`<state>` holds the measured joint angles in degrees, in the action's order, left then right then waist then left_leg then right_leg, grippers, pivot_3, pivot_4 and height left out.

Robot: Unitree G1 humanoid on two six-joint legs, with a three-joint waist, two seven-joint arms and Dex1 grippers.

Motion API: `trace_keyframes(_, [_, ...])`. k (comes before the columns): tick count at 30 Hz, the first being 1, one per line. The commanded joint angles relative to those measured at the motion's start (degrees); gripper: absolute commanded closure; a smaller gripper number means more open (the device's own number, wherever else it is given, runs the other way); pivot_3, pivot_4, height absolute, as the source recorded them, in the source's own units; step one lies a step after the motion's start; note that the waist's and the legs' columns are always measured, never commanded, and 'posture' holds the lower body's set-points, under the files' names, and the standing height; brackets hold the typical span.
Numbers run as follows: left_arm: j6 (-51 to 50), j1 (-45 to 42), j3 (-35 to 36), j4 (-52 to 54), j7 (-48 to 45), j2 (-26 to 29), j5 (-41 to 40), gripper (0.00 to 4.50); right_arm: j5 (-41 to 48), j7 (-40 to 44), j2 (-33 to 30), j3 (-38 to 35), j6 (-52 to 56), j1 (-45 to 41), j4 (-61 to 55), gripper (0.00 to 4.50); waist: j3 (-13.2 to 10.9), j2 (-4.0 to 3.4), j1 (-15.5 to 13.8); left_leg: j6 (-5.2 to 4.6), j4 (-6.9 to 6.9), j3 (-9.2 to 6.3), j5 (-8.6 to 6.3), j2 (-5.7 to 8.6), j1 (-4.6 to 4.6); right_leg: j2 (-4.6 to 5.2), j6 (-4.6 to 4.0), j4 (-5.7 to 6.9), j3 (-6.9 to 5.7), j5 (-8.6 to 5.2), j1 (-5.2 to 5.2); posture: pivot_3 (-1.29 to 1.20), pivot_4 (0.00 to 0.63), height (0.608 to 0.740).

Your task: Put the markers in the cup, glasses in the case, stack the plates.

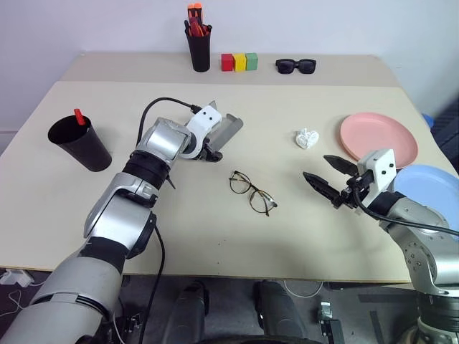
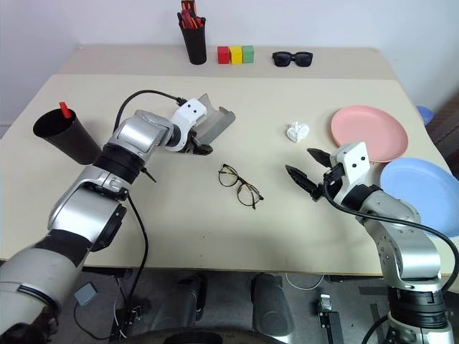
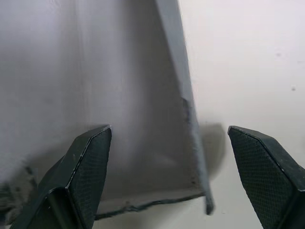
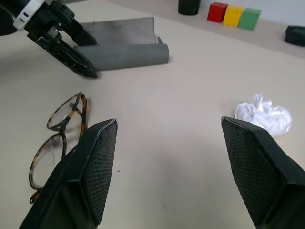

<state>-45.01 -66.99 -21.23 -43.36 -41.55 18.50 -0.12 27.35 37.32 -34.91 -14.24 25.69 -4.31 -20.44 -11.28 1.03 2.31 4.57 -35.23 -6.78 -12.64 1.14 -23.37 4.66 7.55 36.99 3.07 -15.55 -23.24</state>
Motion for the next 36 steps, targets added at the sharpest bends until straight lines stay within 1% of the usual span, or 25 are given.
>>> trace_keyframes(1, [1.68, -3.53, 1.48, -0.31, -0.1, -0.69, 1.21, 0.5, 0.75, -0.76, -0.28, -1.62, -0.14, 0.65, -3.26, 0.96, 0.0, 0.01, -0.14, 0.0, 0.0, 0.0, 0.0, 0.0, -0.01, 0.0, 0.0, 0.0, 0.0, 0.0, 0.0, 0.0, 0.15, 0.74])
trace_keyframes(7, [2.23, -4.92, 2.68, -1.93, 1.08, -2.8, 1.57, 0.5, 0.52, -1.15, -0.14, -1.24, -0.56, 0.78, -3.39, 0.96, 0.0, 0.01, -0.15, 0.0, -0.02, 0.0, 0.0, 0.0, -0.01, 0.0, 0.0, 0.01, 0.0, 0.0, 0.0, 0.0, 0.15, 0.74])
trace_keyframes(16, [-1.94, -5.21, 4.09, -2.74, 4.01, -5.34, 2.1, 0.5, 0.86, -1.92, -0.55, -1.11, 0.62, -0.32, -4.31, 0.96, 0.0, 0.01, 0.04, 0.0, -0.03, 0.0, 0.0, 0.0, 0.0, 0.0, 0.01, 0.05, 0.0, 0.0, 0.0, 0.0, 0.15, 0.74])
trace_keyframes(17, [-2.64, -5.1, 4.22, -2.7, 4.46, -5.48, 2.15, 1.02, 0.97, -2.09, -0.58, -1.12, 0.9, -0.37, -4.62, 0.96, 0.0, 0.01, 0.06, 0.0, -0.03, 0.0, 0.0, 0.0, 0.0, 0.0, 0.01, 0.06, 0.0, 0.0, 0.0, 0.0, 0.15, 0.74])
trace_keyframes(18, [-3.24, -4.96, 4.29, -2.52, 4.8, -5.57, 2.21, 1.32, 1.07, -2.27, -0.6, -1.14, 1.2, -0.41, -4.94, 0.96, 0.0, 0.01, 0.08, 0.0, -0.03, 0.0, 0.0, 0.0, 0.0, 0.0, 0.01, 0.06, 0.0, 0.0, 0.0, 0.0, 0.15, 0.74])
trace_keyframes(23, [-5.37, -4.27, 4.14, -1.43, 5.52, -5.74, 2.52, 3.86, 1.59, -1.74, -1.19, -2.28, 1.42, 0.04, -4.75, 0.96, 0.0, 0.01, 0.02, 0.0, -0.04, 0.0, 0.0, 0.01, 0.0, 0.0, 0.01, 0.07, 0.0, 0.0, 0.0, 0.0, 0.15, 0.74])
trace_keyframes(24, [-5.49, -4.19, 4.14, -1.28, 5.53, -5.71, 2.51, 4.43, 1.63, -1.67, -1.24, -2.4, 1.39, 0.09, -4.69, 0.96, 0.0, 0.01, 0.01, 0.0, -0.04, 0.0, 0.0, 0.0, 0.0, 0.0, 0.01, 0.07, 0.0, 0.0, 0.0, 0.0, 0.15, 0.74])
trace_keyframes(27, [-5.51, -3.74, 4.24, -0.17, 5.44, -5.22, 2.44, 4.48, 1.48, -1.25, -1.31, -2.57, 0.83, 0.43, -4.0, 0.96, 0.0, 0.01, 0.04, 0.0, -0.05, 0.0, 0.0, 0.01, 0.0, 0.0, 0.01, 0.09, 0.0, 0.0, 0.0, 0.0, 0.15, 0.74])
trace_keyframes(30, [-0.68, -1.51, 4.8, 3.72, 4.99, -3.61, 2.23, 4.48, 0.83, -0.8, -1.1, -2.22, -0.23, 0.58, -2.59, 0.96, 0.0, 0.01, 0.12, 0.0, -0.04, 0.0, 0.0, 0.0, 0.01, 0.0, 0.01, 0.11, 0.0, 0.0, 0.0, 0.0, 0.15, 0.74])
trace_keyframes(31, [1.29, -0.68, 3.9, 5.21, 3.72, -2.55, 2.67, 4.48, 0.7, -0.75, -0.99, -2.14, -0.43, 0.64, -2.41, 0.96, 0.0, 0.0, 0.13, 0.0, -0.04, 0.0, 0.0, 0.0, 0.01, 0.0, 0.0, 0.11, 0.01, 0.0, 0.0, 0.0, 0.15, 0.74])
trace_keyframes(34, [3.47, 1.65, 0.7, 10.6, -5.83, 1.84, 2.06, 4.48, 0.33, -0.77, -0.57, -1.7, -0.9, 0.76, -2.1, 0.96, 0.0, 0.0, 0.22, 0.0, -0.04, 0.0, 0.01, 0.0, 0.02, 0.0, 0.0, 0.14, 0.01, 0.01, -0.03, 0.0, 0.15, 0.74])
trace_keyframes(36, [4.34, 3.14, 0.18, 14.22, -11.05, 5.08, 1.2, 4.48, 0.19, -0.78, -0.36, -1.44, -1.19, 0.98, -2.08, 0.96, 0.0, 0.0, 0.22, 0.0, -0.03, 0.0, 0.01, 0.0, 0.02, 0.0, -0.01, 0.15, 0.01, 0.01, -0.05, 0.0, 0.15, 0.74])
